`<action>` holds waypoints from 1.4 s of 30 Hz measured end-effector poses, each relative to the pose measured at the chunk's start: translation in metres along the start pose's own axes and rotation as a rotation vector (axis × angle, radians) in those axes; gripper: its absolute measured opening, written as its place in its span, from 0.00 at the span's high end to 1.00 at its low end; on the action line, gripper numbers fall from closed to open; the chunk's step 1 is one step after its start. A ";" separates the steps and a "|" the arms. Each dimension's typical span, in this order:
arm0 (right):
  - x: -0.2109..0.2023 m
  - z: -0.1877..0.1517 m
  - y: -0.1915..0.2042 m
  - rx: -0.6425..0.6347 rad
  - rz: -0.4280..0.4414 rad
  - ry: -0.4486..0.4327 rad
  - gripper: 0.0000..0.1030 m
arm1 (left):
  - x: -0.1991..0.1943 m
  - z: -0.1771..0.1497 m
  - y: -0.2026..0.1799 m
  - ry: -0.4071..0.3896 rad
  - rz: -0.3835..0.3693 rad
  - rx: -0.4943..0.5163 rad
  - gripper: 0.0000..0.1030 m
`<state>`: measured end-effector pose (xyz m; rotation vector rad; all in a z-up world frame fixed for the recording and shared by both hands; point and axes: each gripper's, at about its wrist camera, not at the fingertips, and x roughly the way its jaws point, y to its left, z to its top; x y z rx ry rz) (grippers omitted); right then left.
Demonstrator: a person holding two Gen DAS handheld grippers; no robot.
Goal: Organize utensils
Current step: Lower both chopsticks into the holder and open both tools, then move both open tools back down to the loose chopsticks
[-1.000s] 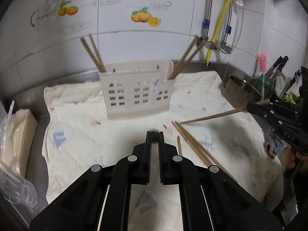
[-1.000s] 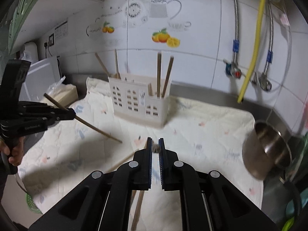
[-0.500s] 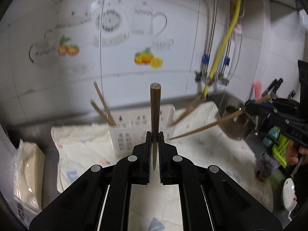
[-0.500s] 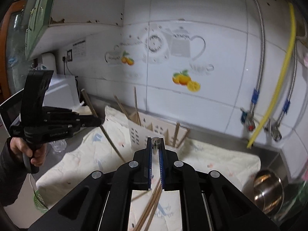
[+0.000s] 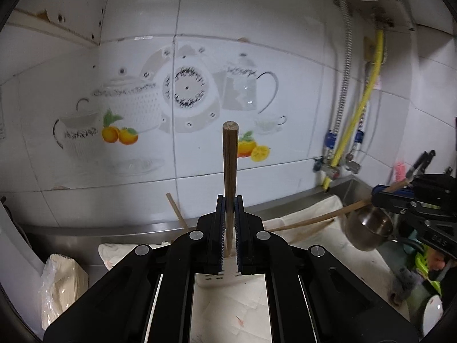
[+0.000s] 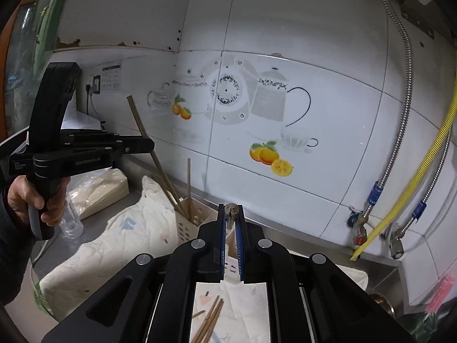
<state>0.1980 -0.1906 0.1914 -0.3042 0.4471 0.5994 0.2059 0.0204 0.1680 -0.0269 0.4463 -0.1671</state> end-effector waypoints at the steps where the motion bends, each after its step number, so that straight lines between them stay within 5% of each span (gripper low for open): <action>1: 0.004 0.001 -0.001 -0.004 -0.002 0.010 0.94 | 0.005 -0.001 0.001 0.011 0.008 0.000 0.95; 23: 0.086 -0.010 -0.017 0.031 0.012 0.239 0.94 | 0.086 -0.037 0.025 0.196 -0.008 -0.093 0.95; 35: 0.098 -0.012 -0.027 0.092 0.030 0.226 0.92 | 0.088 -0.037 0.024 0.201 -0.008 -0.099 0.87; 37: 0.096 -0.011 -0.028 0.096 0.034 0.213 0.87 | 0.086 -0.037 0.024 0.189 -0.001 -0.097 0.78; 42: 0.079 -0.010 -0.029 0.108 0.016 0.165 0.78 | 0.074 -0.037 0.023 0.167 -0.001 -0.099 0.77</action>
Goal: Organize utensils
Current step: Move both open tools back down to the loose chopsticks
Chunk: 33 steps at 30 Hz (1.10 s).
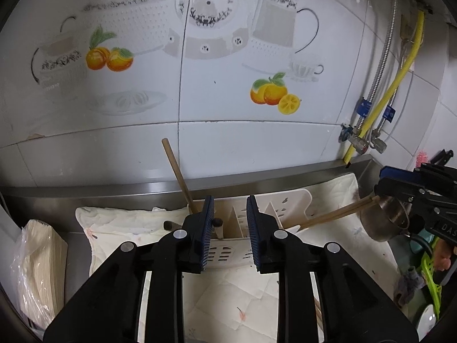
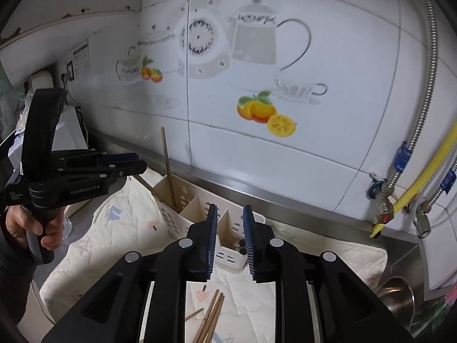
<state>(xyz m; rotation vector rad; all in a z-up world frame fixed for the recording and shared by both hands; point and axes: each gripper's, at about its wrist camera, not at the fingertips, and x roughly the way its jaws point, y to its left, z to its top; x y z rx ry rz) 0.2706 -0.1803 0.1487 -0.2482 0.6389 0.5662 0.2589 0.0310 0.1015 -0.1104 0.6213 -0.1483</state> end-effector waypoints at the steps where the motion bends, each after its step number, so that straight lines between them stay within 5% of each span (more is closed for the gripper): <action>1: -0.004 -0.001 0.000 0.002 -0.004 -0.012 0.75 | -0.003 -0.001 -0.001 -0.006 -0.001 0.000 0.77; 10: -0.048 -0.034 0.013 0.017 -0.009 -0.114 0.55 | -0.045 -0.026 -0.018 -0.068 -0.006 0.032 0.66; 14: -0.056 -0.064 0.025 0.005 -0.017 -0.119 0.53 | -0.058 -0.052 -0.025 -0.068 -0.016 0.036 0.58; 28: -0.035 -0.191 0.036 0.128 0.004 0.018 0.51 | -0.055 -0.165 -0.036 0.053 -0.022 0.006 0.49; 33: -0.025 -0.232 0.037 0.167 -0.022 0.078 0.59 | -0.049 -0.195 -0.039 0.104 -0.033 -0.013 0.49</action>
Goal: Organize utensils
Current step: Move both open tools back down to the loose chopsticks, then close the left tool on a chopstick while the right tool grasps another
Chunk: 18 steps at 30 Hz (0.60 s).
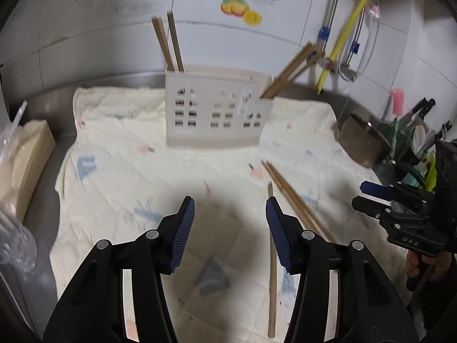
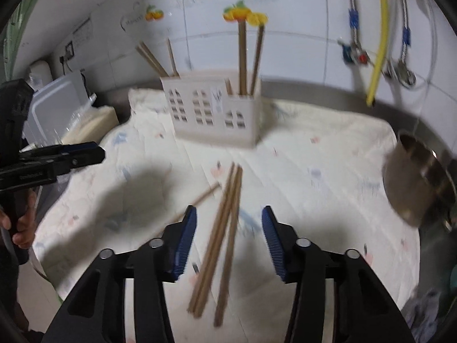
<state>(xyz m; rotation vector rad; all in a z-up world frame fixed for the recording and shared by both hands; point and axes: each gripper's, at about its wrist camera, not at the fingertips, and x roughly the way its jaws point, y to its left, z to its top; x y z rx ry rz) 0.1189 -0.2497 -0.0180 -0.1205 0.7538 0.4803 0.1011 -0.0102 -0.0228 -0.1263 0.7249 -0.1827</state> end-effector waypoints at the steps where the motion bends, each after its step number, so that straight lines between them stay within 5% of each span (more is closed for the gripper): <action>1: 0.002 -0.007 -0.001 0.007 -0.005 0.011 0.60 | 0.001 -0.004 -0.001 0.006 0.001 0.000 0.49; 9: 0.024 -0.044 0.001 0.042 -0.009 0.084 0.80 | 0.008 -0.038 -0.011 0.061 -0.025 -0.007 0.49; 18: 0.037 -0.058 0.003 0.072 0.007 0.125 0.88 | 0.014 -0.063 -0.025 0.113 -0.060 0.020 0.50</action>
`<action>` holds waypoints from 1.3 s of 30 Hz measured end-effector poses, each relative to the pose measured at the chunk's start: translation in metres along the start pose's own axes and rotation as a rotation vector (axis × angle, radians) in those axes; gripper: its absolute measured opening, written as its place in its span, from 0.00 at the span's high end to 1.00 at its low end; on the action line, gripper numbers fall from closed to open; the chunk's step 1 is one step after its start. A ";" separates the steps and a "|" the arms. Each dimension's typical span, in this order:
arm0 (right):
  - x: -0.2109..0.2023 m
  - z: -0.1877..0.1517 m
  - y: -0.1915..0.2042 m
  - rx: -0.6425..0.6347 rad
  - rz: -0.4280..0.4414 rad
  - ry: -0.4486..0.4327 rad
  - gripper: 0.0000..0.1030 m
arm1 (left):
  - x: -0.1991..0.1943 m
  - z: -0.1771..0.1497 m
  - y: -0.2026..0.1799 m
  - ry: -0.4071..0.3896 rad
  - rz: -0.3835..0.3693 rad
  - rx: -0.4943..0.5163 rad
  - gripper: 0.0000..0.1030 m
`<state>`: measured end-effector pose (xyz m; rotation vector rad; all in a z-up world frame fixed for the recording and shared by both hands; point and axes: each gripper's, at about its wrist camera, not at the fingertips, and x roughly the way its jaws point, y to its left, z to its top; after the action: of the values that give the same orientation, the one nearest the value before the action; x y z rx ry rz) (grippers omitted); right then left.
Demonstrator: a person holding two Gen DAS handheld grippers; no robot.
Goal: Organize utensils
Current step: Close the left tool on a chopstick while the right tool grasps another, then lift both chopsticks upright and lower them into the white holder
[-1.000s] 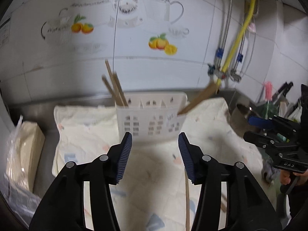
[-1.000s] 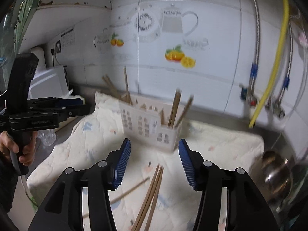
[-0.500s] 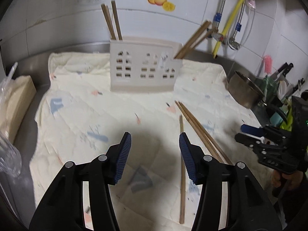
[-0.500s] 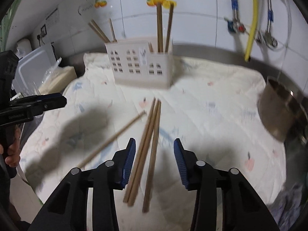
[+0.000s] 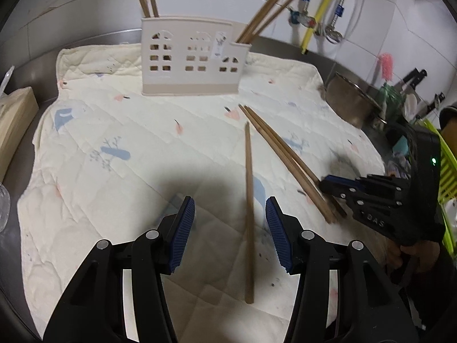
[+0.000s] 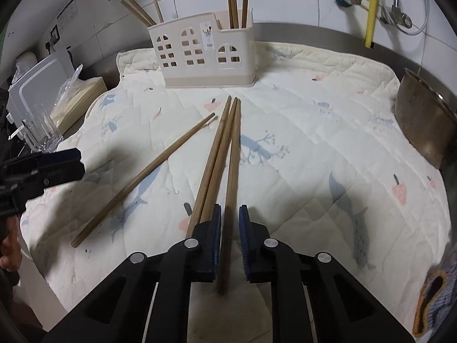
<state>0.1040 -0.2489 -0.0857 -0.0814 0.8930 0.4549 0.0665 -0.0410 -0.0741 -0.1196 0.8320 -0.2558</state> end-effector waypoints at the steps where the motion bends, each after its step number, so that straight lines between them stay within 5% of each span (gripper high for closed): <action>1: 0.001 -0.001 0.000 0.000 0.000 0.002 0.88 | 0.001 -0.001 -0.001 0.003 -0.002 0.004 0.50; 28: -0.001 -0.012 0.002 0.008 -0.033 -0.013 0.93 | 0.033 -0.025 -0.020 0.094 0.006 0.062 0.81; 33: 0.000 -0.014 0.001 0.007 -0.033 -0.023 0.93 | 0.034 -0.023 -0.023 0.097 0.034 0.083 0.95; 39: -0.008 -0.011 -0.001 0.007 -0.037 -0.043 0.93 | 0.021 -0.013 -0.021 0.078 0.009 0.071 0.95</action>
<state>0.0917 -0.2558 -0.0867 -0.0810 0.8499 0.4173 0.0668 -0.0670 -0.0940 -0.0397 0.9000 -0.2825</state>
